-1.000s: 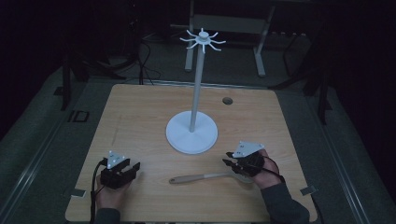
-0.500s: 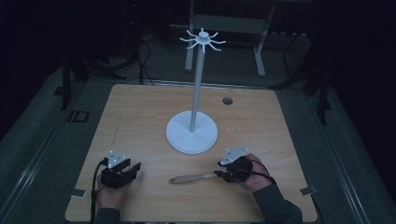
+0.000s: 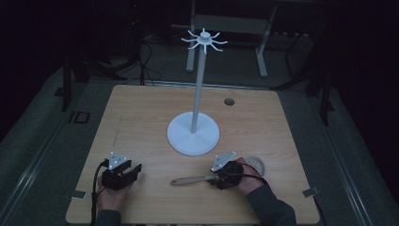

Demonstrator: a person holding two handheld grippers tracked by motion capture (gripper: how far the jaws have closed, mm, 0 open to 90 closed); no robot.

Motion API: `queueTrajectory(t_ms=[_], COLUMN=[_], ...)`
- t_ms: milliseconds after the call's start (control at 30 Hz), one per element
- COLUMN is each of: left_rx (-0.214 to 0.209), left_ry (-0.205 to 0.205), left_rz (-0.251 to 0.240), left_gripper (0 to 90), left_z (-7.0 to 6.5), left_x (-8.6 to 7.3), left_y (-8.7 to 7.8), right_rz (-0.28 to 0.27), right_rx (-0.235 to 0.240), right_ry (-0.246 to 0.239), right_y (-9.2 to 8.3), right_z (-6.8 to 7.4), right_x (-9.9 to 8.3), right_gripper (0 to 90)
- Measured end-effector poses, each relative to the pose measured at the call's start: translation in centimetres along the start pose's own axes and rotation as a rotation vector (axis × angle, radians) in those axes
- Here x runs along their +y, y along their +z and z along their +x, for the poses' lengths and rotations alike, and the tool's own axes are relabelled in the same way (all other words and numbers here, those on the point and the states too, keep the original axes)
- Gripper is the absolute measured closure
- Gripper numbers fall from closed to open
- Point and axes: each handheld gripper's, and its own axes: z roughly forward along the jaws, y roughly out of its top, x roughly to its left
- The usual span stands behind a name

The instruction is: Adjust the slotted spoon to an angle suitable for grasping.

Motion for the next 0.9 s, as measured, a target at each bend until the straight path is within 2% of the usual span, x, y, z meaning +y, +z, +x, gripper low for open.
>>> queueTrajectory(t_ms=[233, 333, 467, 667, 767, 800, 833, 900], left_rx=[-0.003, -0.002, 0.000, 0.002, 0.002, 0.002, 0.002, 0.001], left_ry=[-0.002, -0.002, -0.004, -0.004, -0.006, -0.006, -0.006, -0.006], left_rz=[-0.002, -0.002, -0.003, -0.004, -0.003, -0.003, -0.001, 0.000], left_gripper=[52.7, 52.7, 52.7, 52.6, 52.6, 52.5, 52.6, 52.5], left_z=[0.0, 0.1, 0.1, 0.1, 0.1, 0.1, 0.1, 0.0], left_x=[0.0, 0.0, 0.0, 0.0, 0.0, 0.0, 0.0, 0.0], left_y=[0.0, 0.0, 0.0, 0.0, 0.0, 0.0, 0.0, 0.0], right_rz=[0.006, 0.006, -0.008, -0.016, -0.038, -0.038, -0.046, -0.040], right_rx=[0.017, 0.010, -0.011, -0.060, -0.075, -0.075, -0.106, -0.133], right_ry=[-0.021, -0.038, -0.027, 0.021, 0.062, 0.062, 0.101, 0.132], right_y=[0.3, 0.1, -0.2, -0.9, -1.5, -1.5, -2.0, -2.2], right_z=[0.0, 0.1, -0.2, -1.0, -1.5, -1.5, -2.1, -2.6], right_x=[0.2, 0.2, -0.1, -1.0, -1.5, -1.5, -1.8, -1.9], right_gripper=[63.3, 65.8, 71.2, 75.8, 76.4, 76.4, 76.6, 76.7])
